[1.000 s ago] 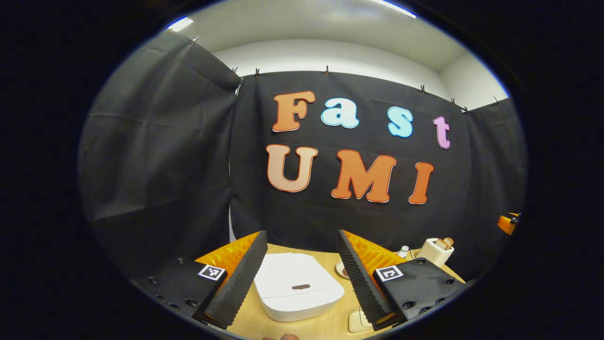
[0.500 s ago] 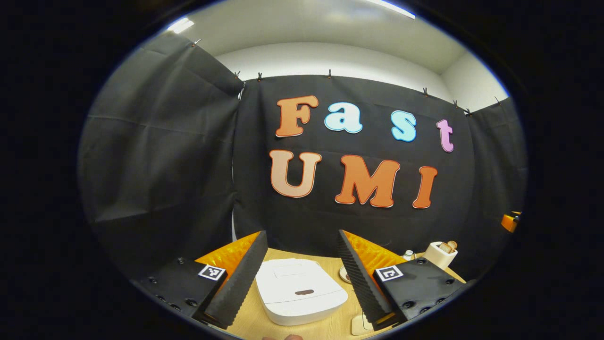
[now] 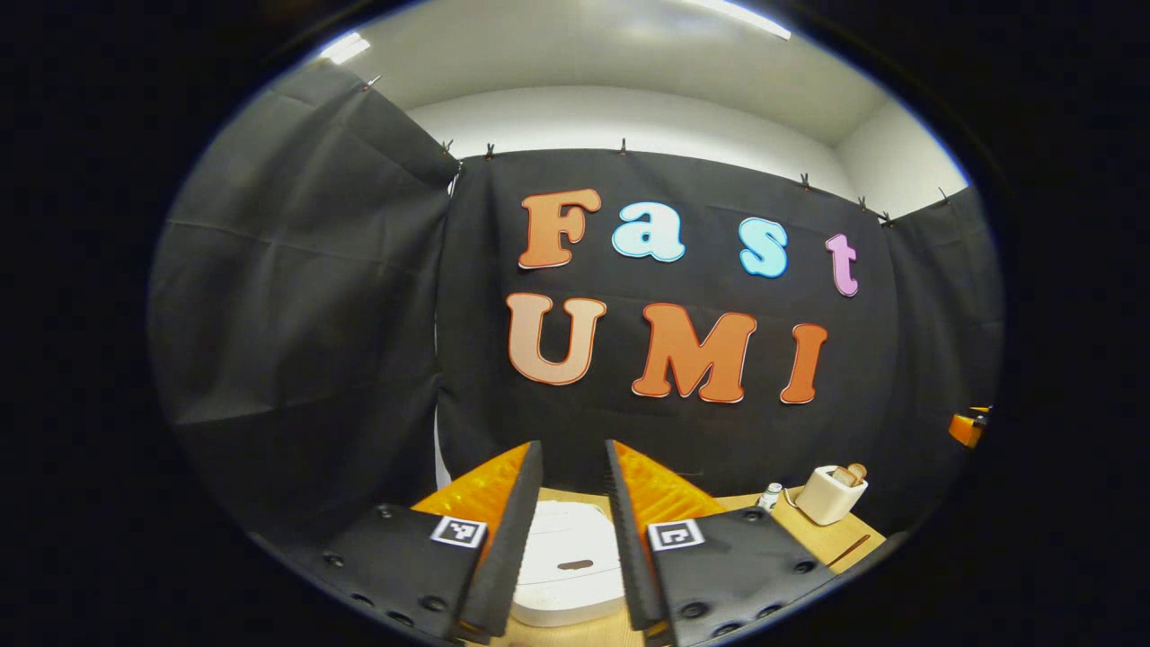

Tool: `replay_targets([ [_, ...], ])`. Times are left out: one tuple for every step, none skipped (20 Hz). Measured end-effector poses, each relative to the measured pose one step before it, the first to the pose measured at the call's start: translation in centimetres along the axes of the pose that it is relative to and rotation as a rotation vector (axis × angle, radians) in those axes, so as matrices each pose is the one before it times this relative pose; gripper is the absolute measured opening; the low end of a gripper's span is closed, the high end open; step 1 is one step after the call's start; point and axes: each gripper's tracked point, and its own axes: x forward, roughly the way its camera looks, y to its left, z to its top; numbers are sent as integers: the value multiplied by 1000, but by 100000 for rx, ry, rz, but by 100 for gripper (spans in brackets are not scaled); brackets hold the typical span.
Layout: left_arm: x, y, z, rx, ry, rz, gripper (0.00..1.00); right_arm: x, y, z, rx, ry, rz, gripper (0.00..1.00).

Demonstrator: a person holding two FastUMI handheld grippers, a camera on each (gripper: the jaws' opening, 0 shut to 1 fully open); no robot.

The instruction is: Close the left gripper, press the button to open the rice cooker; take a wooden spoon from the chopstick holder with the right hand, scoop a spoonful of rice and pour it into the rice cooker, then put the wooden spoon back into the chopstick holder.

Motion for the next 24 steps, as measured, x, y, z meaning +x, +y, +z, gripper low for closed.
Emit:
replay_targets([
  [140, 598, -38, 414, -266, 2016, 31, 3, 295, 210, 958, -251, 977, 95],
  [-204, 295, -30, 805, 222, 981, 25, -188, 309, 217, 1045, -328, 1181, 94],
  [-10, -244, -218, 397, 799, -1094, 17, -15, 183, 36, 675, -312, 691, 94],
  [-59, -357, -103, -197, 725, -1505, 17, -73, -164, -101, 35, -320, 104, 94],
  [49, -228, -195, 7, 672, -1040, 13, 78, -169, 18, -662, -132, -506, 95],
  [-25, -73, -125, 448, 436, -703, 12, 62, -246, -90, -941, 85, -708, 95],
  [91, -117, -146, 686, 132, -859, 17, 20, -54, 1, -681, 56, -461, 95],
  [118, -60, 110, 606, -100, -214, 17, -146, 64, 26, -211, -17, 63, 95],
  [93, -25, -169, 529, 474, -430, 17, -63, 135, 28, 234, 116, 428, 95],
  [147, -68, -212, 334, 775, -284, 17, -140, 176, -22, 237, -76, 344, 95],
  [262, 381, -316, 1383, 276, 1127, 17, 68, 34, 20, 28, -130, 92, 95],
  [798, 467, 422, -922, 161, 2498, 17, 21, -9, 6, -233, -20, -124, 95],
  [-385, -548, -487, -576, 853, -1046, 5, -56, -39, -2, -242, 52, -120, 95],
  [439, -174, -553, -1003, 1287, -1098, 7, 46, 75, -15, -119, 40, 52, 95],
  [419, -2, -763, -1122, 1552, -2125, 7, 10, 113, -129, -164, 81, 111, 95],
  [491, -351, -983, -618, 2369, -1889, 5, 48, 85, -89, -261, 80, 46, 95],
  [770, 103, -1105, -484, 1842, -828, 7, 46, -90, -23, -365, 202, -41, 95],
  [427, 249, -513, -329, 2367, -655, 5, 66, 13, -33, -227, 86, -1, 95],
  [1217, -186, -830, -379, 1740, -929, 4, 39, 106, -121, -29, -9, 52, 95],
  [853, 39, -690, -592, 1760, -381, 4, 41, -34, -160, 304, 43, -94, 95],
  [980, 92, -927, -334, 1846, -829, 4, -1, -28, -143, 225, 345, 56, 95],
  [1136, 139, -941, 265, 2989, 363, 4, 215, 5, -199, 84, 592, -175, 95],
  [1034, 120, -1278, -51, 2786, -349, 4, 82, -46, -290, -211, 672, -279, 92],
  [927, 186, -1147, -302, 3409, -65, 4, 173, -159, -80, -599, 305, -496, 94],
])
